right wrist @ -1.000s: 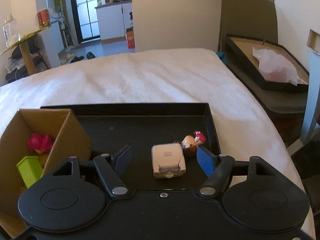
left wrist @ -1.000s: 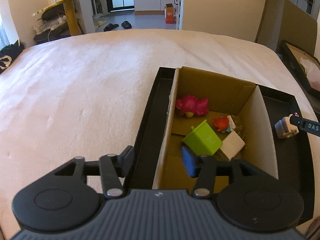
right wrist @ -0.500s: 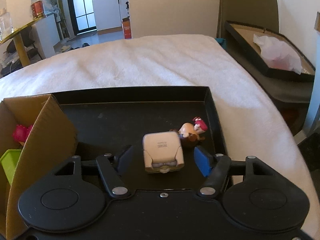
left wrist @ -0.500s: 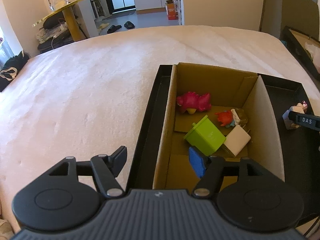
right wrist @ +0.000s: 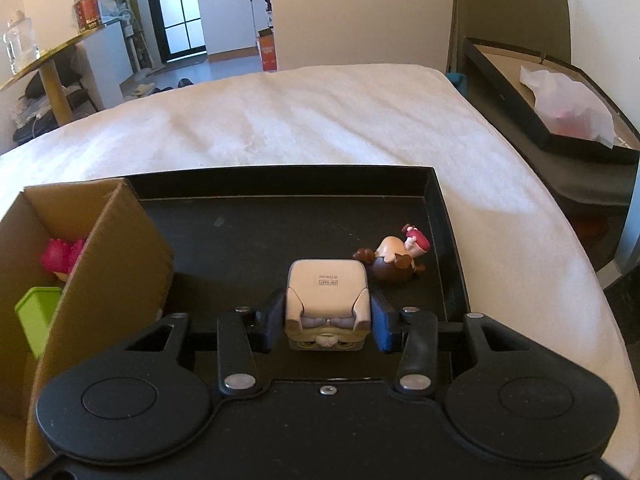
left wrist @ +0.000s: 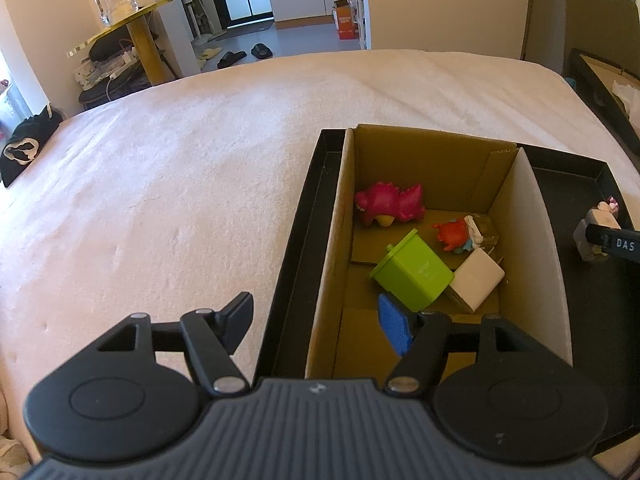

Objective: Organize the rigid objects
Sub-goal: 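Carry the white cube figure with the right tool and drop it into the box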

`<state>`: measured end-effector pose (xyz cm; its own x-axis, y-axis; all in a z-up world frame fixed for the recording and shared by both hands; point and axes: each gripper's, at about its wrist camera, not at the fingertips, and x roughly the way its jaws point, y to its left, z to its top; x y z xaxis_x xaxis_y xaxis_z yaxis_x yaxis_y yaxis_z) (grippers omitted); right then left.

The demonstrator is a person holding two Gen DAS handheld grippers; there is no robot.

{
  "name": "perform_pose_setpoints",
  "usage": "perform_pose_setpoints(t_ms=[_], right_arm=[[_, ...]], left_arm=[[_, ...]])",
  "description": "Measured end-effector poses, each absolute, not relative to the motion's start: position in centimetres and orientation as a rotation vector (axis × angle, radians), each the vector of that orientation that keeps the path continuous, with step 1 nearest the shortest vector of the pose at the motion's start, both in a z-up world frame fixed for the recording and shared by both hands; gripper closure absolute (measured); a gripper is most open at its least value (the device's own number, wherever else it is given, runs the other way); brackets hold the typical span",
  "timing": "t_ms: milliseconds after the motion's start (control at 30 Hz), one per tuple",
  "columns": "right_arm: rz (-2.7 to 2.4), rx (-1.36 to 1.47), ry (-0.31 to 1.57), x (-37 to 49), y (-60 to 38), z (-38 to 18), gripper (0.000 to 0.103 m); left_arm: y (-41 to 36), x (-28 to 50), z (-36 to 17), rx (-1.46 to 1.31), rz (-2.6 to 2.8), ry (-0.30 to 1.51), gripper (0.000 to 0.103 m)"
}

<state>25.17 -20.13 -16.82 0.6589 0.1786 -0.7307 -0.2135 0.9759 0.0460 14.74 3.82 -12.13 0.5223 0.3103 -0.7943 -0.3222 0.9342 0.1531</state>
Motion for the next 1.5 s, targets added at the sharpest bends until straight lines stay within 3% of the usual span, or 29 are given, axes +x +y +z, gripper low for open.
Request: perform_pose_setpoints(t_ms=[1500], right_arm=[[0.409,-0.173,0.674,22.6,-11.6,-6.3,0.060]], left_arm=[[7.1,12.7,-11.6,-0.226,0.268,0.829,0.036]])
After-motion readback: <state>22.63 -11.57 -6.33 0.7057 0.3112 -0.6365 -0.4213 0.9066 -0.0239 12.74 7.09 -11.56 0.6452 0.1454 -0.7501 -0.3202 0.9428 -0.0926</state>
